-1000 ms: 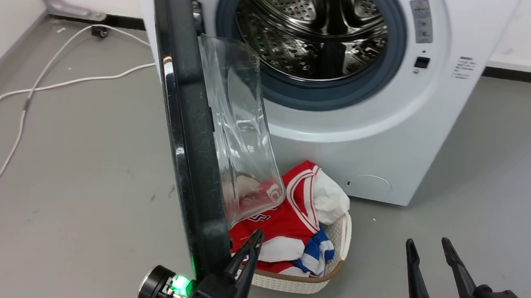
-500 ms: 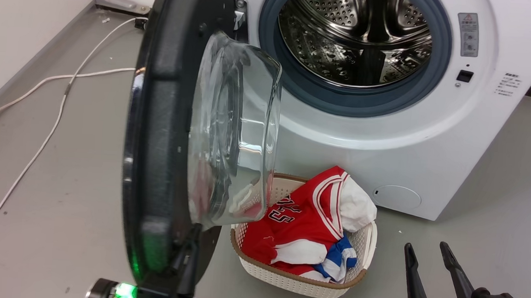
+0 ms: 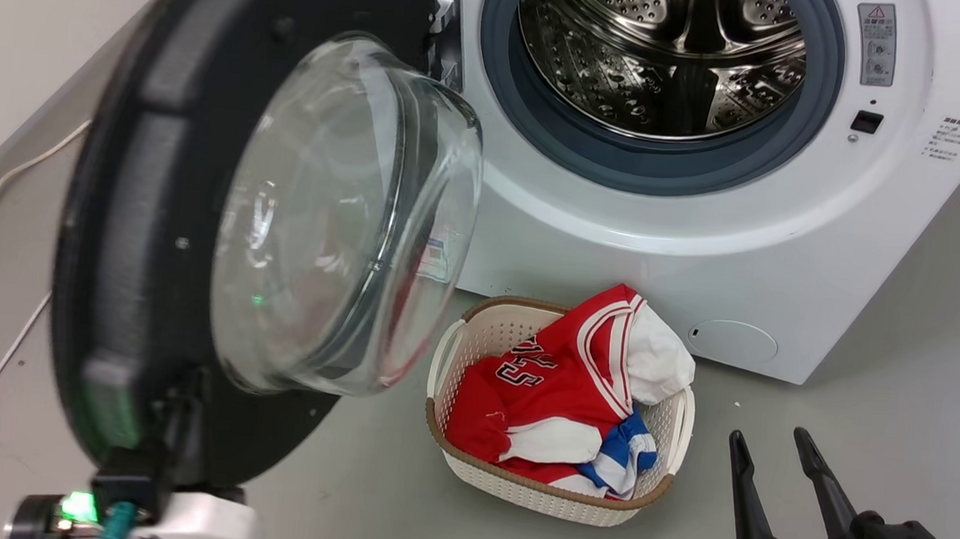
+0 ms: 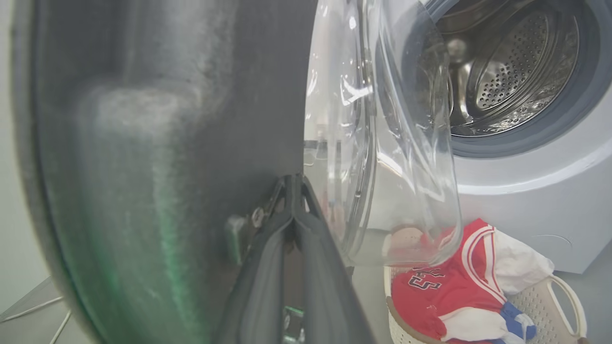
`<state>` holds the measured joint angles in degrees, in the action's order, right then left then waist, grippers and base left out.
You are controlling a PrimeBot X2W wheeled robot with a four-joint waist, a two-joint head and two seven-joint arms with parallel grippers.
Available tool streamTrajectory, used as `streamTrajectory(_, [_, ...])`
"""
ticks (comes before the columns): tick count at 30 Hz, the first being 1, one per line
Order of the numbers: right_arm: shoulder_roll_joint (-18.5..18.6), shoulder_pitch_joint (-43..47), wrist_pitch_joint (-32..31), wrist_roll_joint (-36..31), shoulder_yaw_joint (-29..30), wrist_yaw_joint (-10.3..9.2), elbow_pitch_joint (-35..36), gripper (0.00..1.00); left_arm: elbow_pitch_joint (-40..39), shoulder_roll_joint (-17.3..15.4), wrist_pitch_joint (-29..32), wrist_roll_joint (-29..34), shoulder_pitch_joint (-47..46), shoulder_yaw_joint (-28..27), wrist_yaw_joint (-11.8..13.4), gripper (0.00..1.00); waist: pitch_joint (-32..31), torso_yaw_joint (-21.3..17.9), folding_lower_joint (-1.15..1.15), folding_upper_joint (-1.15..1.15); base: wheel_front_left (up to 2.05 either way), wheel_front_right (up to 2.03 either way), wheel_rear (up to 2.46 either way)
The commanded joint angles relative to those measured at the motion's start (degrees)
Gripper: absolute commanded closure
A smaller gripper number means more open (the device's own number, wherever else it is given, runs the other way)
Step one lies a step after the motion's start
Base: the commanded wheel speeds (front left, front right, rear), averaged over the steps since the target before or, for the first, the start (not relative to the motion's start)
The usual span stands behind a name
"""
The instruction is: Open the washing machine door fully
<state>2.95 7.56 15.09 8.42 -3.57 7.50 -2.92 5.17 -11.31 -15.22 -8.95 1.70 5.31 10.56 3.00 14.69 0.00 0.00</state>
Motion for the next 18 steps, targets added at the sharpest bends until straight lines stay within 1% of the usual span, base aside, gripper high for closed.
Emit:
streamTrajectory(1, [-0.1, -0.7, 0.1, -0.2, 0.0, -0.01, 0.2, 0.00, 0.1, -0.8, 0.1, -0.4, -1.0, -1.3, 0.3, 1.00, 0.3, -0.1, 0.00, 0.00, 0.00, 0.00, 0.00])
streamTrajectory(11, [-0.1, -2.4, 0.1, -1.3, 0.2, -0.01, 0.6, 0.00, 3.1, -1.8, 0.1, -1.4, -5.0, -11.8, 0.3, 1.00, 3.6, -1.2, 0.00, 0.00, 0.00, 0.00, 0.00])
streamTrajectory(18, [-0.1, -3.6, 0.1, -2.0, 0.4, -0.01, 0.7, 0.00, 5.9, -2.7, 0.1, -1.6, -8.5, -17.8, -1.0, 1.00, 5.9, -1.7, 0.00, 0.00, 0.00, 0.00, 0.00])
